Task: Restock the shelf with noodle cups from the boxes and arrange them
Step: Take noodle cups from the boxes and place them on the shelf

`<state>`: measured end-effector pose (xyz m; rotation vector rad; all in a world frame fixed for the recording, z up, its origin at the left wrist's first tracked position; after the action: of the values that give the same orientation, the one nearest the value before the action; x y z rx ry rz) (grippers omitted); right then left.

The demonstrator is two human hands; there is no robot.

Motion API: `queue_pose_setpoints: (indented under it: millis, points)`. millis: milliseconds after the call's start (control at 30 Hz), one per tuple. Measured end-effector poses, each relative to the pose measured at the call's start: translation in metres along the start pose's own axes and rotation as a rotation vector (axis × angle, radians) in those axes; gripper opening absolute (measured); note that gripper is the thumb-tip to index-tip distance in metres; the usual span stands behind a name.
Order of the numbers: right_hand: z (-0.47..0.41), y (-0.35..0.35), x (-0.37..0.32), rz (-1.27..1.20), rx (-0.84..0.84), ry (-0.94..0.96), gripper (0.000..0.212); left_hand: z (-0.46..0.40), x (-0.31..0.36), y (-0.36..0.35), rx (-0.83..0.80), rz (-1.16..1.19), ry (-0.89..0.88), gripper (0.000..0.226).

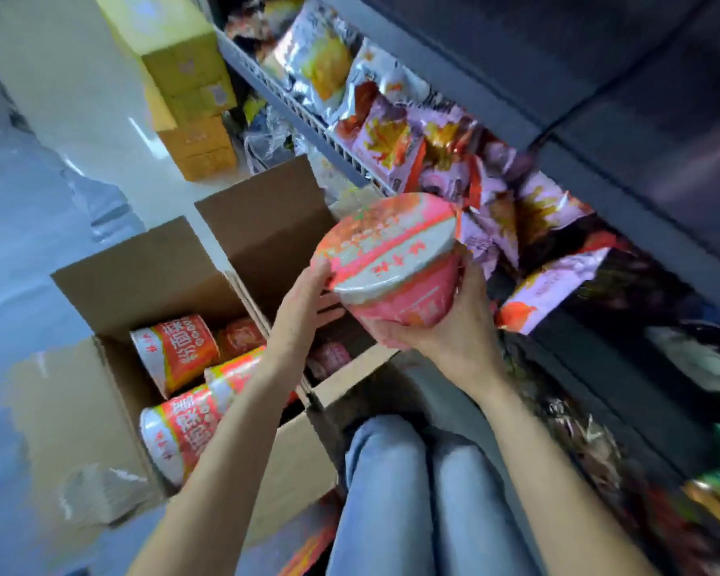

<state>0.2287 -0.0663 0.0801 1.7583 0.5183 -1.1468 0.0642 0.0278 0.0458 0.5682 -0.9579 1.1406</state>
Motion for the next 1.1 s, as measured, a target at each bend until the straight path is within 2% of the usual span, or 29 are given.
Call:
queue_pose_setpoints:
  millis: [100,167,300,400,433,567,633,667,733,800,900,1000,1100]
  points:
    - [0.048,0.070,-0.011,-0.082,0.189,-0.026,0.122,0.053,0.029,-0.068,-0.174,-0.029,-0.168,0.015]
    - [0.081,0.120,-0.014,-0.072,0.309,-0.035,0.116,0.095,0.046,-0.117,-0.330,-0.057,-0.277,0.018]
    - [0.161,0.224,-0.011,-0.035,0.534,-0.061,0.114,0.175,0.047,-0.219,-0.631,-0.134,-0.372,0.022]
    - [0.222,0.287,-0.003,-0.018,0.643,-0.095,0.112,0.220,0.030,-0.288,-0.747,-0.223,-0.410,0.031]
    - [0.242,0.307,0.002,-0.015,0.675,-0.120,0.112,0.235,0.023,-0.311,-0.782,-0.262,-0.423,0.035]
    - [0.321,0.386,0.016,0.008,0.855,-0.192,0.114,0.291,-0.008,-0.401,-0.931,-0.431,-0.440,0.084]
    - [0.357,0.425,0.025,0.023,0.950,-0.193,0.112,0.313,-0.022,-0.443,-0.990,-0.508,-0.416,0.084]
    - [0.369,0.440,0.029,0.027,0.990,-0.192,0.115,0.318,-0.024,-0.458,-1.003,-0.511,-0.416,0.078]
    - [0.387,0.472,0.046,0.053,1.061,-0.208,0.120,0.325,-0.020,-0.487,-0.964,-0.497,-0.523,0.055]
    - [0.397,0.506,0.066,0.079,1.124,-0.233,0.122,0.317,-0.014,-0.506,-0.803,-0.473,-0.658,0.053]
    - [0.398,0.555,0.091,0.121,1.209,-0.264,0.124,0.294,-0.009,-0.523,-0.632,-0.374,-0.741,0.082]
    - [0.392,0.594,0.109,0.164,1.265,-0.269,0.125,0.274,-0.008,-0.547,-0.585,-0.430,-0.743,0.118]
    - [0.393,0.619,0.126,0.200,1.290,-0.292,0.125,0.258,-0.006,-0.569,-0.595,-0.494,-0.741,0.132]
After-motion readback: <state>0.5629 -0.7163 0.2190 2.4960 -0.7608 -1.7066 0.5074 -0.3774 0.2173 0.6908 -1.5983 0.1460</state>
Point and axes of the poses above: each hand's wrist, its own z-axis away from the middle knuckle, its own y-axis out of the back of the hand, x = y × z, the point moved 9 cm from there along -z, towards the middle knuckle, and after that the axes turned 6 degrees about y, right-handed, at the moved point
